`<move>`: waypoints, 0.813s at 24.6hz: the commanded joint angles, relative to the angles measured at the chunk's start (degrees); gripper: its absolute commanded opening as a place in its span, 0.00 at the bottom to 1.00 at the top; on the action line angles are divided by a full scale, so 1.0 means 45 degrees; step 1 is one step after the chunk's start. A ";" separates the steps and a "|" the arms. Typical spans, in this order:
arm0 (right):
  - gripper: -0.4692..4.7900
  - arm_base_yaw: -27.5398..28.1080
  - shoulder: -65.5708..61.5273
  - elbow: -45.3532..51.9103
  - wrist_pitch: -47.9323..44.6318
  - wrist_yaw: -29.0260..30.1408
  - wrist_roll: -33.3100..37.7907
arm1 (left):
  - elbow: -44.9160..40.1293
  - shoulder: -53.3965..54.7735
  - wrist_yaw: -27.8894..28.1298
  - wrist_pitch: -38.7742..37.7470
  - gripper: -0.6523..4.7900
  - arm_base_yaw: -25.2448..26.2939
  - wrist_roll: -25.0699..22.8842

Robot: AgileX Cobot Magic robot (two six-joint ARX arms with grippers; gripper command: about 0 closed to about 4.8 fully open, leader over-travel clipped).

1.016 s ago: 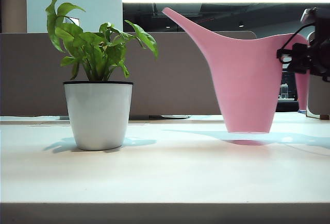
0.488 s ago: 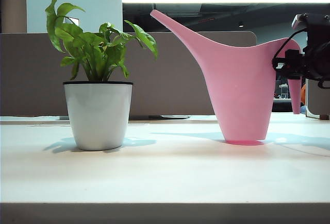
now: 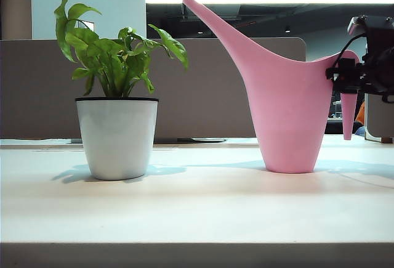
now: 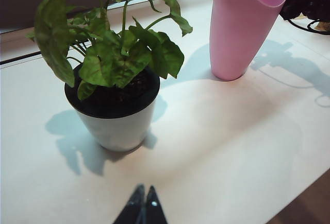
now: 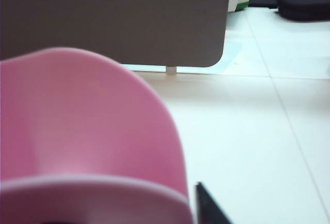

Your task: Pick up the watering can from the table, water the potted plant, and put the can back.

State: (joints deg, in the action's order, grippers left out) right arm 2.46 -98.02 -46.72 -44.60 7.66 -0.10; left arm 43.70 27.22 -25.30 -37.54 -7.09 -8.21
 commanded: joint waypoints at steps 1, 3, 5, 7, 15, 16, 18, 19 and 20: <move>0.62 -0.0010 0.0714 -0.0058 0.0617 -0.0019 -0.0719 | 0.0087 -0.0015 0.0005 0.0087 0.11 -0.0010 -0.0083; 0.63 -0.0010 0.1350 -0.0058 0.1666 -0.0063 -0.1103 | 0.0087 -0.0015 0.0000 0.0087 0.11 -0.0010 -0.0083; 0.63 -0.0010 0.1928 -0.0058 0.2929 -0.0058 -0.1103 | 0.0087 -0.0015 -0.0005 0.0087 0.11 -0.0010 -0.0078; 0.63 -0.0010 0.2336 -0.0053 0.3759 -0.0053 -0.1107 | 0.0087 -0.0015 -0.0005 0.0083 0.11 -0.0010 -0.0078; 0.63 -0.0010 0.4386 -0.0049 0.7023 -0.0058 -0.0578 | 0.0087 -0.0010 -0.0005 0.0063 0.11 -0.0010 -0.0029; 0.61 -0.0015 0.5134 -0.0049 0.7893 -0.0058 -0.0384 | 0.0087 -0.0010 0.0015 0.0083 0.11 -0.0010 -0.0024; 0.52 -0.0049 0.6552 -0.0049 0.9224 0.0024 -0.0199 | 0.0087 -0.0019 0.0049 0.0092 0.11 -0.0010 0.0063; 0.39 -0.0078 0.7456 -0.0049 0.9908 0.0053 0.0019 | 0.0083 -0.0107 0.0063 0.0087 0.11 -0.0010 0.0053; 0.34 -0.0146 0.8034 -0.0049 1.0282 0.0044 0.0175 | 0.0083 -0.0185 0.0199 0.0160 0.11 -0.0010 0.0058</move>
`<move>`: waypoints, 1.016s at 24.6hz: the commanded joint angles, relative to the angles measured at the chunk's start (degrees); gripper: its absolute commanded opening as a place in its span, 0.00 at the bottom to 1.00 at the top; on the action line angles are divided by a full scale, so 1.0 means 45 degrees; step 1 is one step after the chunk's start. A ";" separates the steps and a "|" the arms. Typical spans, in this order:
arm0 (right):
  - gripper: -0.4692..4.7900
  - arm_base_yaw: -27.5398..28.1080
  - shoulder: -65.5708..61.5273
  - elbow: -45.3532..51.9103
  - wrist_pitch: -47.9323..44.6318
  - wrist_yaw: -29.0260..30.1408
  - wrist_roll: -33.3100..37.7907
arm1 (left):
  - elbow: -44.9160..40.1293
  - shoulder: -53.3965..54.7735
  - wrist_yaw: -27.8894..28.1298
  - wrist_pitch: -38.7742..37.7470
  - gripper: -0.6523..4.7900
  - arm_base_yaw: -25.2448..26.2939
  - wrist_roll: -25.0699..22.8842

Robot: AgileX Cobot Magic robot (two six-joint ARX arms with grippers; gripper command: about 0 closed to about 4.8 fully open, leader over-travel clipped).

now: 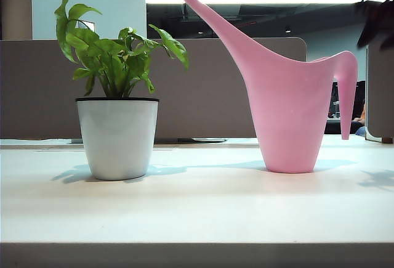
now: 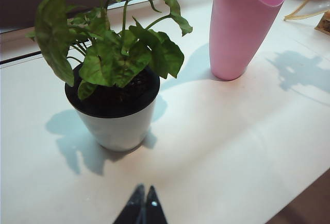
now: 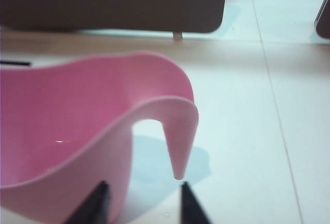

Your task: Pick up the watering can from the table, water the potted plant, and put the can back.

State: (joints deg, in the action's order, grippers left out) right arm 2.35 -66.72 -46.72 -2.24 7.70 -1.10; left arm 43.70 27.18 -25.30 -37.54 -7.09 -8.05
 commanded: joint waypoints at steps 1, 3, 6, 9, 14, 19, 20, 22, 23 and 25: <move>0.31 -0.0160 0.1520 -0.0044 0.1098 0.0068 0.0500 | 0.0083 -0.0282 0.0325 0.0243 0.11 -0.0010 0.0024; 0.24 -0.0253 0.2453 -0.0044 0.1530 0.0102 0.0651 | 0.0049 -0.0602 0.0675 0.0500 0.11 -0.0010 0.0024; 0.15 -0.0661 0.3973 -0.0044 0.2594 0.0078 0.0675 | -0.0398 -0.1511 0.0821 0.1214 0.11 -0.0005 0.0092; 0.09 -0.1122 0.5338 -0.0044 0.4080 -0.0063 0.0685 | -0.1515 -0.2540 0.1297 0.2244 0.11 -0.0005 0.0874; 0.09 -0.1404 0.7140 0.0291 0.4551 -0.0325 0.1088 | -0.3687 -0.3337 0.1885 0.3725 0.11 -0.0005 0.1729; 0.09 -0.1413 0.9690 0.2414 0.4255 -0.0811 0.1656 | -0.5634 -0.3351 0.2293 0.6018 0.11 -0.0010 0.3206; 0.09 -0.1413 0.9976 0.2749 0.4133 -0.0763 0.2040 | -0.5867 -0.3351 0.2424 0.6431 0.11 -0.0010 0.3220; 0.09 -0.1413 1.0486 0.3351 0.4299 -0.0758 0.2433 | -0.6567 -0.3351 0.3317 0.7164 0.11 -0.0010 0.3230; 0.09 -0.1413 1.0647 0.3434 0.4493 -0.0680 0.2773 | -0.6805 -0.3351 0.3560 0.7242 0.11 -0.0010 0.3235; 0.09 -0.1413 1.1030 0.3691 0.4634 -0.0782 0.2705 | -0.7295 -0.3356 0.3609 0.7334 0.11 -0.0010 0.3230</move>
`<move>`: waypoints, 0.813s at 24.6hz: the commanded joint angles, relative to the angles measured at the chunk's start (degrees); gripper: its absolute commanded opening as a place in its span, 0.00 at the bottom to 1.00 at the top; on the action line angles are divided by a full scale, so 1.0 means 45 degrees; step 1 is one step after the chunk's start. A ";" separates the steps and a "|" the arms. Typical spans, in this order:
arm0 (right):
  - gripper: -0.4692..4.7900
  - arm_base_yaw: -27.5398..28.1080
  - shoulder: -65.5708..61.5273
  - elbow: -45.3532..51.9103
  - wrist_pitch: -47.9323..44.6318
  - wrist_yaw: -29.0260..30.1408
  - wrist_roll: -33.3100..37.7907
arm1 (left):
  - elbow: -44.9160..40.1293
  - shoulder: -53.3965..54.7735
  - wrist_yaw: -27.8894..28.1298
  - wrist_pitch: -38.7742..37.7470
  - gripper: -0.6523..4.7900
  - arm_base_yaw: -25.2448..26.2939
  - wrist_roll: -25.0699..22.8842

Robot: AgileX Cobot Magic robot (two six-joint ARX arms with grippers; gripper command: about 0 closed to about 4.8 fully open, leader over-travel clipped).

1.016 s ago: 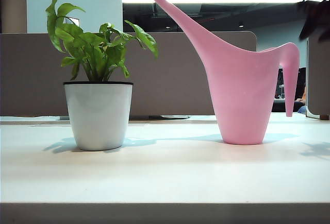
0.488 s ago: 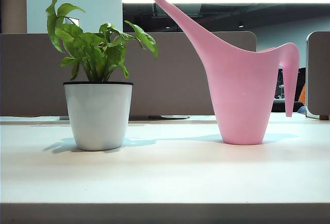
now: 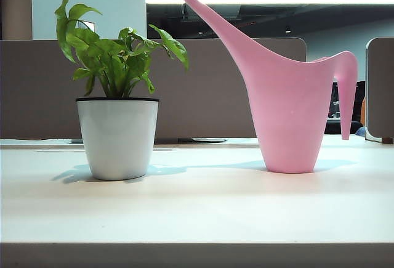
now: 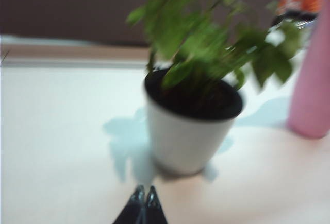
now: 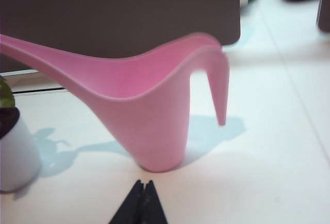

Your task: Pick up the watering can from the table, water the potted plant, and put the can back.

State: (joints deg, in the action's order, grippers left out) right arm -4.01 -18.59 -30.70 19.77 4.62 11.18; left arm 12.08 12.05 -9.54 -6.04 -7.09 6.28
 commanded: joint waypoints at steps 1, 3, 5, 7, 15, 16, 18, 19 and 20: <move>0.09 -0.0005 0.0481 0.0291 -0.0291 -0.0087 -0.0656 | -0.0408 -0.0019 0.0053 0.0437 0.11 -0.0010 0.0044; 0.09 -0.0039 0.0792 0.0816 -0.0534 0.0112 -0.2021 | -0.0593 -0.0214 0.0015 0.0486 0.11 -0.0010 0.0039; 0.09 -0.0019 0.1452 0.2108 -0.1287 0.0053 -0.2633 | -0.0777 -0.0947 0.0039 0.0457 0.11 -0.0010 -0.0019; 0.09 -0.0019 0.1865 0.2997 -0.1953 -0.0053 -0.2531 | -0.0923 -0.1394 0.0087 0.0452 0.11 -0.0010 -0.0019; 0.09 -0.0019 0.2409 0.6232 -0.4294 -0.1044 -0.2395 | -0.1457 -0.2642 0.0559 -0.0602 0.11 -0.0005 -0.0398; 0.09 -0.0019 0.2463 0.6436 -0.4517 -0.1044 -0.2395 | -0.1457 -0.2642 0.0549 -0.0675 0.11 -0.0005 -0.0398; 0.09 -0.0019 0.2463 0.6713 -0.4677 -0.1044 -0.2409 | -0.1447 -0.2642 0.0549 -0.1078 0.11 -0.0010 -0.0107; 0.09 -0.0019 0.2463 0.6761 -0.4668 -0.1044 -0.2458 | -0.1452 -0.2642 0.0549 -0.1185 0.11 -0.0010 0.0155; 0.09 -0.0019 0.2463 0.6776 -0.4648 -0.1044 -0.2565 | -0.1481 -0.2642 0.0544 -0.1350 0.11 -0.0015 0.0253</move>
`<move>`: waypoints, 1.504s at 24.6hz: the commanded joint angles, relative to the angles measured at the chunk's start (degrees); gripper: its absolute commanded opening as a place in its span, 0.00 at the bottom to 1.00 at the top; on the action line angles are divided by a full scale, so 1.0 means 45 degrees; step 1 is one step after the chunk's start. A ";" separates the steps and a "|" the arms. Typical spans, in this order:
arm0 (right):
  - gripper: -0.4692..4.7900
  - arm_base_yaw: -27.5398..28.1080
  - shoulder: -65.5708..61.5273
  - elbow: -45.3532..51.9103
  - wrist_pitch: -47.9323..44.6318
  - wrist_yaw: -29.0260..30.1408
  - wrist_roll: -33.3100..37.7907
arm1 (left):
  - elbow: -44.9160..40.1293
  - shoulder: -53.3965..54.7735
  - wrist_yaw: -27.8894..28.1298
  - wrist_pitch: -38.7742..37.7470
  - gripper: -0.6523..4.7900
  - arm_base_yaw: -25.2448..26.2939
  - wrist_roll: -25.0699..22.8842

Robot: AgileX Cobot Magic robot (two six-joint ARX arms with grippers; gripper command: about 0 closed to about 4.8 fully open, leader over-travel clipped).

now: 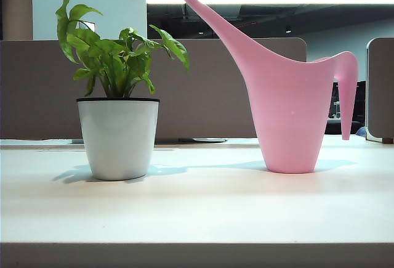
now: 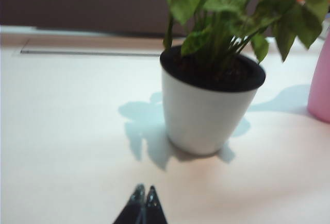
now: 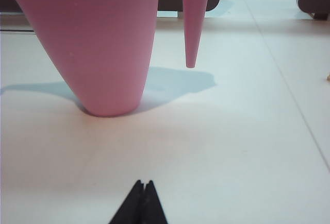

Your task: Pick up the watering can from the table, water the potted plant, and put the can back.

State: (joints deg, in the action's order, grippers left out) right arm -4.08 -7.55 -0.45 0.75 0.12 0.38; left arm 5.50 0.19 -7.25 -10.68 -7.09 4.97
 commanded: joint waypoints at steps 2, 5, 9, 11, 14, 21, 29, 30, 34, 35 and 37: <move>0.09 -0.0005 0.0010 0.0053 -0.0461 -0.0044 -0.0442 | -0.0087 -0.0005 0.0155 -0.0291 0.11 -0.0015 -0.0092; 0.09 -0.0005 0.0010 0.0063 -0.0461 -0.0039 -0.1064 | -0.0262 -0.0005 0.0369 -0.0015 0.11 -0.0015 -0.1059; 0.09 -0.0010 0.0019 0.0068 -0.0641 0.0005 -0.1141 | -0.1146 0.0000 0.0447 0.1477 0.11 -0.0010 -0.0695; 0.09 -0.0010 0.0068 0.0068 -0.0675 0.0005 -0.1146 | -0.1141 -0.0005 0.0486 0.1729 0.11 -0.0005 -0.0675; 0.09 -0.0010 0.0155 0.0068 -0.0758 0.0010 -0.1146 | -0.1141 -0.0005 0.0447 0.2161 0.11 -0.0005 -0.0704; 0.09 -0.0005 0.0170 0.0063 -0.0661 -0.0005 -0.0957 | -0.1141 -0.0005 0.1030 0.1773 0.11 0.0010 -0.0670; 0.09 -0.0306 0.0170 0.0063 -0.0505 0.0000 -0.0942 | -0.1141 -0.0005 0.1035 0.1661 0.11 0.0010 -0.0670; 0.09 -0.0321 0.0170 0.0063 -0.0505 -0.0005 -0.0942 | -0.1141 -0.0005 0.1035 0.1656 0.11 0.0010 -0.0670; 0.09 -0.0316 0.0170 0.0063 -0.0505 -0.0005 -0.0942 | -0.1141 -0.0005 0.1035 0.1656 0.11 0.0005 -0.0670; 0.09 -0.0316 0.0170 0.0063 -0.0505 -0.0005 -0.0942 | -0.1141 -0.0005 0.1035 0.1656 0.11 0.0005 -0.0670; 0.09 -0.0316 0.0170 0.0063 -0.0505 -0.0005 -0.0942 | -0.1141 -0.0005 0.1030 0.1656 0.11 0.0005 -0.0670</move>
State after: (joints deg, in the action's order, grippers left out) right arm -5.48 -6.76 -0.43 -0.54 0.19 -4.08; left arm 0.14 0.14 -2.76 -3.75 -7.05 1.78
